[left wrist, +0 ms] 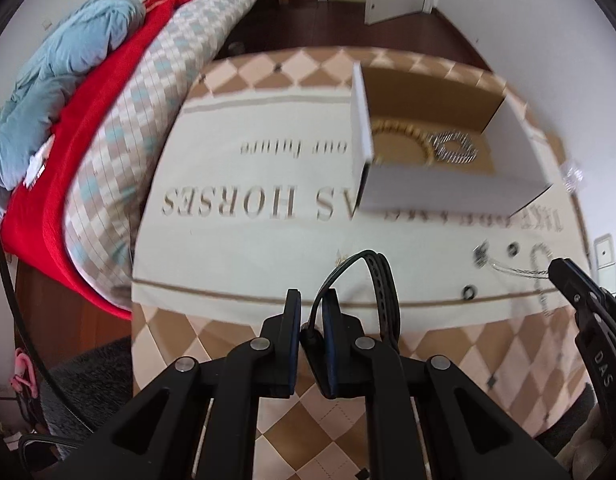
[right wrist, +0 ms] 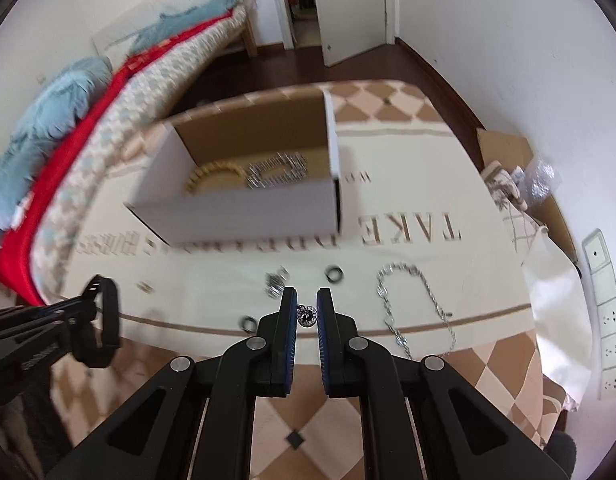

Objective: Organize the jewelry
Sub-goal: 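Carry the black band and ring into the white box and release both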

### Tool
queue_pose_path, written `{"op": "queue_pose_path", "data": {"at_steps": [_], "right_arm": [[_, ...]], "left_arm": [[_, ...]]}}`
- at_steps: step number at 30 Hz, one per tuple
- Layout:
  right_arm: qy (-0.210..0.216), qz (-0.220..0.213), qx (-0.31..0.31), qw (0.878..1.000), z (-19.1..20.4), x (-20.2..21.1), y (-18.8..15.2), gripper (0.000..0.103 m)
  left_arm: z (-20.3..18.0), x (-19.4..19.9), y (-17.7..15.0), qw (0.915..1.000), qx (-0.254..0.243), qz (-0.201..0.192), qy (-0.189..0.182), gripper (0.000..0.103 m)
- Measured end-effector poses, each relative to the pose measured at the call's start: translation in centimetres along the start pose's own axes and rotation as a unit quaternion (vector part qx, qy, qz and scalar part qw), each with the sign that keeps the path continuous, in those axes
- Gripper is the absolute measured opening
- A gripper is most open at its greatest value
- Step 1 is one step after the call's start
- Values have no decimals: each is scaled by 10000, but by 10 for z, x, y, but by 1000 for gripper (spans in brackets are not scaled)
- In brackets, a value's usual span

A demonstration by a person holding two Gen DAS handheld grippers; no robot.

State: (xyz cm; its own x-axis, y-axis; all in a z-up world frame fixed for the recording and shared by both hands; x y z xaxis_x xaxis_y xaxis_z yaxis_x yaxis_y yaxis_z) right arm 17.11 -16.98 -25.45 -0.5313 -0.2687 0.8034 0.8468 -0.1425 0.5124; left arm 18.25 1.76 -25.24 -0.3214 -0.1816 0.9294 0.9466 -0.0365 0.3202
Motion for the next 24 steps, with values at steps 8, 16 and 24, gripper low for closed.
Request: {"op": "queue_pose_path", "data": {"at_steps": [8, 16, 24], "right_arm": [[562, -361, 9, 9978, 28, 53, 54, 10], [866, -726, 150, 9935, 51, 95, 119, 10], [888, -222, 126, 9957, 44, 50, 152, 10]], "left_arm": [[-5, 51, 46, 9983, 19, -524, -251, 8], [-7, 82, 88, 9957, 32, -837, -406, 8], [-16, 60, 122, 9965, -176, -690, -433, 8]]}}
Point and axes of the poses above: each gripper's, at about its wrist camera, not at the fingertips, and x roughly against the way its jaws point, z to its left, y to its top, the point moved 10 cm from there along -x, roughly the way its jaws point, and after that the axes turned 9 degrees about y, right-handed, at the moved point
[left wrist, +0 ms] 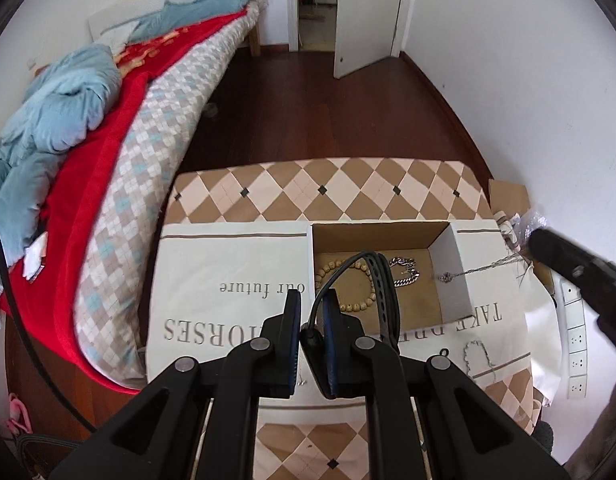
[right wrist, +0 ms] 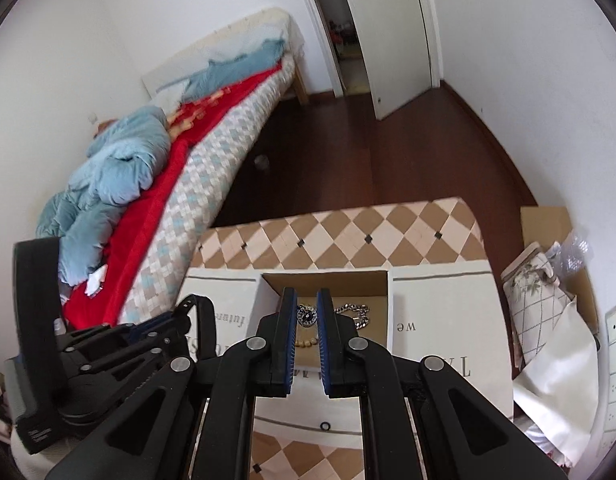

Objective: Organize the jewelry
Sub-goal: 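Carry the black band and ring into the white box and release both, then withdraw both open grippers from the box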

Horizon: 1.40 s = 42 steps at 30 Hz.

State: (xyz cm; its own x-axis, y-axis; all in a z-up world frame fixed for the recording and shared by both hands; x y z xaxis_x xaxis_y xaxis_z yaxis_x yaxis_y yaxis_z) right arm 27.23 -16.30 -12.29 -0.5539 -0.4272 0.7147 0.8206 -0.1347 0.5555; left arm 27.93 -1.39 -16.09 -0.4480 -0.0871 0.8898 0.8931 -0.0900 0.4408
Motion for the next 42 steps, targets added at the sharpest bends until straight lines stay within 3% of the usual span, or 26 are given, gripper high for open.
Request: {"op": "queue_pose_path", "data": {"at_steps": [6, 12, 16, 17, 18, 20, 21, 22, 25, 28, 32, 42], "right_arm": [[-105, 736, -299, 9968, -37, -59, -24, 10], [-178, 1048, -455, 9933, -57, -84, -37, 10], [-189, 1159, -602, 9913, -65, -89, -38, 11], [-202, 1208, -626, 9905, -67, -90, -40, 15], [-208, 1232, -654, 9900, -68, -91, -40, 19], [-223, 1268, -656, 9895, -68, -90, -41, 51], [-211, 1260, -660, 9896, -68, -89, -41, 59], [-247, 1244, -643, 9898, -68, -88, -40, 70], [-508, 1192, -503, 9903, -70, -83, -38, 74], [-1026, 1136, -309, 9877, -77, -76, -38, 100], [-1585, 1129, -89, 9808, -83, -70, -46, 103], [-1777, 981, 78, 9792, -72, -59, -61, 103]], "left_arm": [[-14, -51, 0, 9986, -137, 502, -94, 8], [-37, -74, 12, 9954, -203, 799, -493, 12], [-44, -71, 23, 9954, -296, 725, -548, 14], [-44, -69, 26, 9959, -305, 678, -523, 16], [-44, -68, 29, 9963, -311, 635, -498, 25], [-37, -62, 35, 9979, -279, 481, -333, 51], [-33, -60, 36, 9985, -250, 413, -256, 72], [-28, -58, 37, 9992, -202, 316, -150, 81], [-14, -55, 38, 9997, -120, 174, 98, 86], [1, -53, 33, 9988, -168, 35, 461, 97], [16, -45, 23, 9969, -116, -227, 739, 98], [19, -28, -9, 9967, -116, -300, 739, 101]]}}
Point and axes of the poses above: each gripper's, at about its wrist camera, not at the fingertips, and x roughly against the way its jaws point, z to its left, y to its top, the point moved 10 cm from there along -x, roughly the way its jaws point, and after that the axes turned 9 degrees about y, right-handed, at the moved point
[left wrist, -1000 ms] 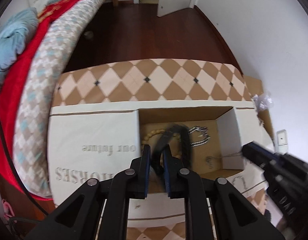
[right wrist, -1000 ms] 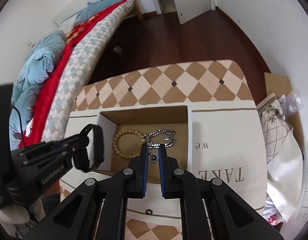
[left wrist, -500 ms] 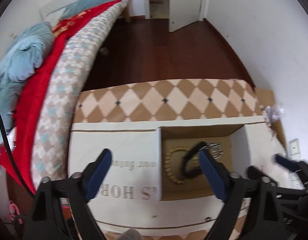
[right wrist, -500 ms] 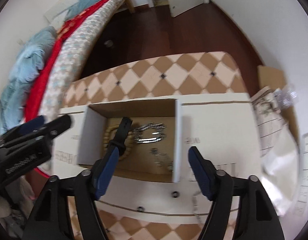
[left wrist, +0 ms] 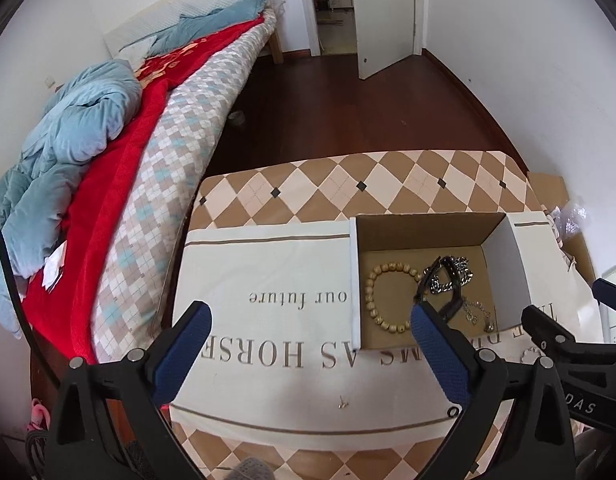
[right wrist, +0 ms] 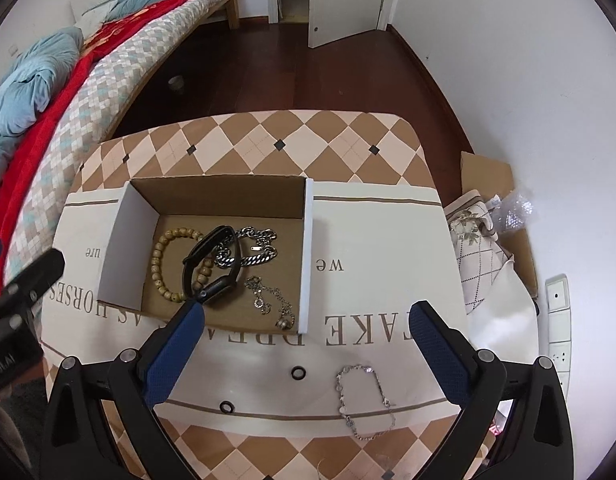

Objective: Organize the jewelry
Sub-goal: 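Withdraw both open grippers from the box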

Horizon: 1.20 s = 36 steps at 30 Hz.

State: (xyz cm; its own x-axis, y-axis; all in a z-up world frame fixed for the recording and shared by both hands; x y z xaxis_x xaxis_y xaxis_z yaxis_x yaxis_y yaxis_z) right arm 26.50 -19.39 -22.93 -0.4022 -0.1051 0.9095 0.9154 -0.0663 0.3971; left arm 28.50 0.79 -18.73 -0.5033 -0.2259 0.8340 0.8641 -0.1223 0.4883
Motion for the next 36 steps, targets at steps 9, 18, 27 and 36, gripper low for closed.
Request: {"op": "queue_pose_path", "data": {"at_steps": [9, 18, 27, 36], "right_arm": [[-1, -383, 94, 9992, 11, 43, -16, 103], [-10, -933, 44, 9956, 17, 103, -33, 103], [-42, -1426, 67, 9897, 21, 164, -47, 103], [163, -1625, -15, 9866, 24, 192, -57, 103]], "left_arm": [[13, 40, -18, 9995, 193, -248, -15, 101], [23, 95, -34, 9973, 345, -635, -111, 101], [36, 147, -37, 9931, 507, -1037, -216, 101], [45, 166, -44, 9913, 575, -1183, -98, 101]]}}
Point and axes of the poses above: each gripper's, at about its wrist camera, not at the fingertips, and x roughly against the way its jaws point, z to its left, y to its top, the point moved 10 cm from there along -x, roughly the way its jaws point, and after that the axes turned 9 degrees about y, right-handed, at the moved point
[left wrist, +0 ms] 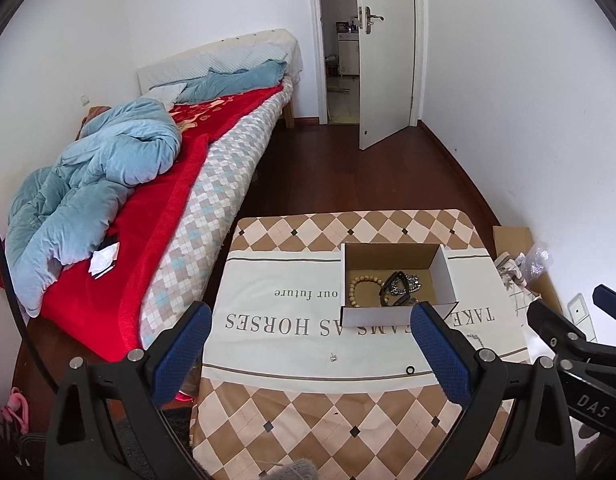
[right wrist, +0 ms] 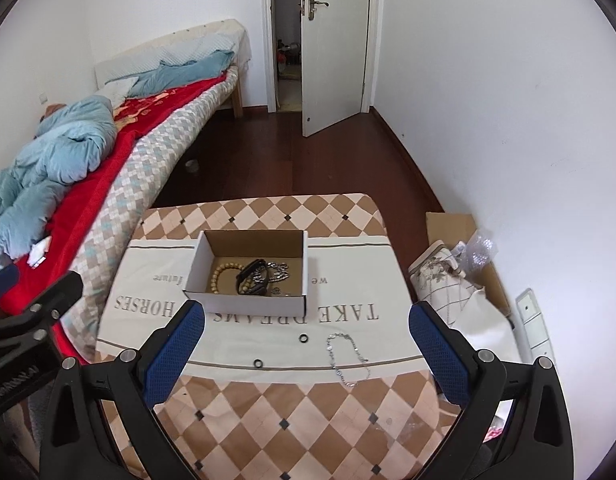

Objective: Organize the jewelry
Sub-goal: 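Withdraw both open grippers from the box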

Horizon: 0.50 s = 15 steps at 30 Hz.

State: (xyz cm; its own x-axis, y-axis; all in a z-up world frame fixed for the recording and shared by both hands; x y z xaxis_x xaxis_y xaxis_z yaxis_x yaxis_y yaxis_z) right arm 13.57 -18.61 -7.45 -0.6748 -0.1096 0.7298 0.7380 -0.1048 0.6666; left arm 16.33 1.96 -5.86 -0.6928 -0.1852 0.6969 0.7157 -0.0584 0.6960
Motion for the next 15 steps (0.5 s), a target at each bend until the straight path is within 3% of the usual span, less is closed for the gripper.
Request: {"op": "queue_pose_path", "data": {"at_steps": [4, 8, 15], "right_arm": [[186, -77, -163, 9997, -6, -1, -5, 103], [121, 179, -514, 9984, -31, -19, -23, 103], [-348, 802, -1518, 9845, -120, -67, -83, 103]], "left_arm": [[-2, -8, -5, 9999, 49, 68, -66, 101], [-9, -27, -14, 9997, -97, 242, -33, 103], [-22, -78, -42, 9969, -179, 769, 52, 103]]}}
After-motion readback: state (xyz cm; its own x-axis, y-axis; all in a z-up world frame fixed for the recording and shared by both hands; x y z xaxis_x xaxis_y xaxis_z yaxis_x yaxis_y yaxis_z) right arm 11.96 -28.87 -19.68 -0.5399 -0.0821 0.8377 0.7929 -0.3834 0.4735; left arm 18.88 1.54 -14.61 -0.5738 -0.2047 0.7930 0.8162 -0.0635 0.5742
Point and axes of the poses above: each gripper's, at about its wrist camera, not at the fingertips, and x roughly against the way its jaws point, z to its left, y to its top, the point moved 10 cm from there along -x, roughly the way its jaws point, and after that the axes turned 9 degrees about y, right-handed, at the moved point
